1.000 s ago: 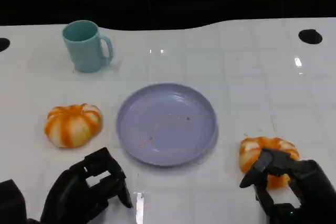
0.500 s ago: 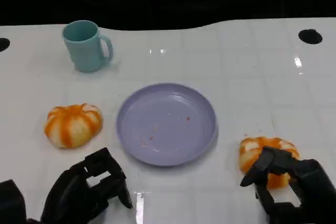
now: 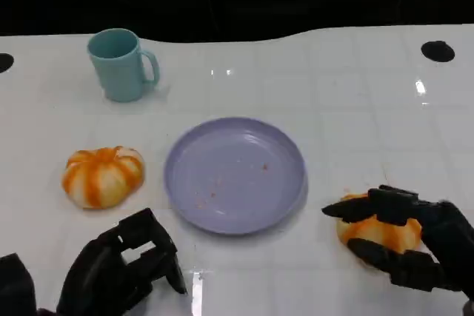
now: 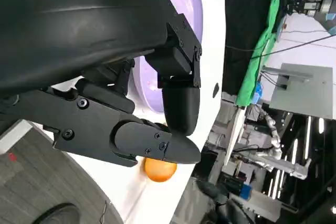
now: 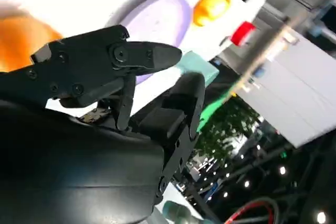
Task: Grasp the bread from the table and place it into the plate.
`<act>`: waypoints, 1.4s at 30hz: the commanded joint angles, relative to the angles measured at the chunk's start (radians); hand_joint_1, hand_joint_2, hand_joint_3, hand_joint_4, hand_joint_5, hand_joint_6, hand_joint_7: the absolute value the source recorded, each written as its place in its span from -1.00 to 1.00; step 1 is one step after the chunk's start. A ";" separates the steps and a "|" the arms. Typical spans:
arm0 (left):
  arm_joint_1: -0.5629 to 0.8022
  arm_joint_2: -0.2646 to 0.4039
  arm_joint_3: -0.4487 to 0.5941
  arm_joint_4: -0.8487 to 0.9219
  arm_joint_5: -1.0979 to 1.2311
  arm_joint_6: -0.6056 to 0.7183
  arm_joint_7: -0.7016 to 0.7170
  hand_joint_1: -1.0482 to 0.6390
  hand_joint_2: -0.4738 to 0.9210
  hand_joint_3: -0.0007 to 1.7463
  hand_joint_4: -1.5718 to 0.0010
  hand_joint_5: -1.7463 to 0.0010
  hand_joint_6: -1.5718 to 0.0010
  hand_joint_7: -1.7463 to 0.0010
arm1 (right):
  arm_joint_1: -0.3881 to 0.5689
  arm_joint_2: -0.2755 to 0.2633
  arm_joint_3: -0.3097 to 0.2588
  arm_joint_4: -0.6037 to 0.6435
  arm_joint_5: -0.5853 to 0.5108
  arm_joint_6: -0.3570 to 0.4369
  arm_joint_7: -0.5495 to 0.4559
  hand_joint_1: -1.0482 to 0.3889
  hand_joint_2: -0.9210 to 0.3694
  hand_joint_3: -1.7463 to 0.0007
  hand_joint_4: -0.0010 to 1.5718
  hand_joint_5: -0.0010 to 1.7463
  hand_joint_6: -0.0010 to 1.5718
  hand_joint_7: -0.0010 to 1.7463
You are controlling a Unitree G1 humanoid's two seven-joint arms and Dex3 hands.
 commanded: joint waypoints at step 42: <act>0.060 -0.005 -0.011 -0.106 -0.011 0.034 0.015 -0.48 1.00 -0.91 0.12 -1.00 0.16 -0.62 | -0.220 -0.212 0.313 -0.013 -0.697 0.613 -0.036 -0.43 -1.00 0.97 -0.88 -0.79 -0.68 -1.00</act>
